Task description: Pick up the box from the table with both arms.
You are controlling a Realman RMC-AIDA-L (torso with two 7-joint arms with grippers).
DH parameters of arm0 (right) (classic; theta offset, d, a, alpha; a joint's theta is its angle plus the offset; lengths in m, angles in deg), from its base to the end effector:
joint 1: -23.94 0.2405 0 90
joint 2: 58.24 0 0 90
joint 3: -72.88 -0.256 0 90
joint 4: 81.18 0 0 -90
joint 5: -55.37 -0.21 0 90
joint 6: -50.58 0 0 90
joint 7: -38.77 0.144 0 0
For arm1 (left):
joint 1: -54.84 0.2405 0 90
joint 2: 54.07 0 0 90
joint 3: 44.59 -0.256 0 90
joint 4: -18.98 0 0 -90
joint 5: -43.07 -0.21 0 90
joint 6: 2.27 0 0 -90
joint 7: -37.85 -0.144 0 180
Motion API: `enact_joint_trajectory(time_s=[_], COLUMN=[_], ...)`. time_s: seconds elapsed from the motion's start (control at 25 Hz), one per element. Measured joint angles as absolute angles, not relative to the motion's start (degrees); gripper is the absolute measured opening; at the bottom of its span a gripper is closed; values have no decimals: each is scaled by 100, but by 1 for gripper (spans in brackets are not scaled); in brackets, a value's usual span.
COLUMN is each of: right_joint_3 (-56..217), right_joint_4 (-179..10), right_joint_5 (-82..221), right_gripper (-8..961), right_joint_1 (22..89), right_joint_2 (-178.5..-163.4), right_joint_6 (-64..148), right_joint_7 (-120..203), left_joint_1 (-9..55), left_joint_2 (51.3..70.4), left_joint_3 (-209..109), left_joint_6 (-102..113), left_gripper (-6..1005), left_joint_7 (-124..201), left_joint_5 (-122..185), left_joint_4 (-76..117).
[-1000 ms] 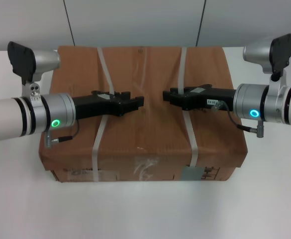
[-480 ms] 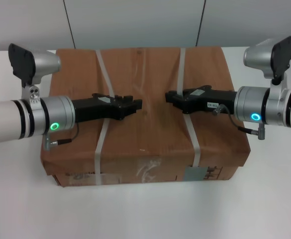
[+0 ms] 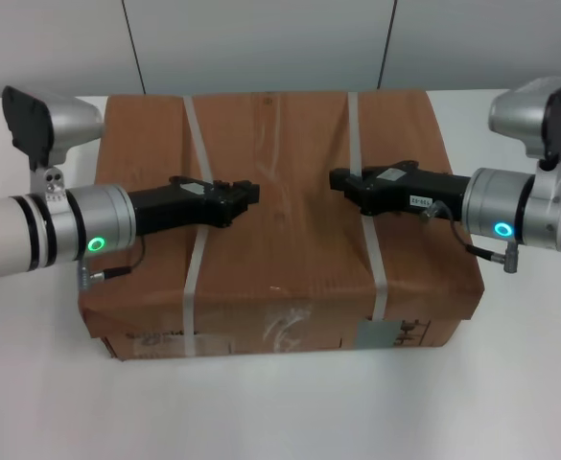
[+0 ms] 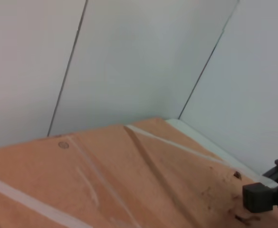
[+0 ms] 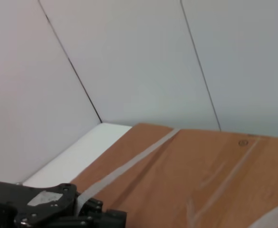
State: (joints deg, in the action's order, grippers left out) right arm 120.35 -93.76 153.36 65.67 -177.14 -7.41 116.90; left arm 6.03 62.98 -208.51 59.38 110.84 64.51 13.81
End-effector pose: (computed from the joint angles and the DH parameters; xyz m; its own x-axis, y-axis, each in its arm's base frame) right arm 0.2544 0.3817 -0.0710 0.6419 -0.5303 -0.5538 -0.7261 -0.6525 -0.2168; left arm -0.2435 0.3847 -0.0745 0.6670 0.5281 0.5256 0.6949 -0.6954 -0.1830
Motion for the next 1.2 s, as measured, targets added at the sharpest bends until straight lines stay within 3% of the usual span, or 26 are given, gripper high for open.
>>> enact_joint_trajectory(time_s=[0.28,1.2], right_joint_3=[12029,12000], right_joint_4=[-9393,-9861], right_joint_5=[15201,14457], right_gripper=[21,21], right_joint_1=[6426,5811], right_joint_2=[-17692,-17683], right_joint_6=[-927,-2027], right_joint_7=[11413,10768], left_joint_1=[720,910], left_joint_2=[6282,6287], left_joint_3=[-20870,-20865], left_joint_6=[6528,8304], left_gripper=[96,95], left_joint_7=[10893,10166], left_joint_5=[6629,6729], left_joint_4=[1144,535])
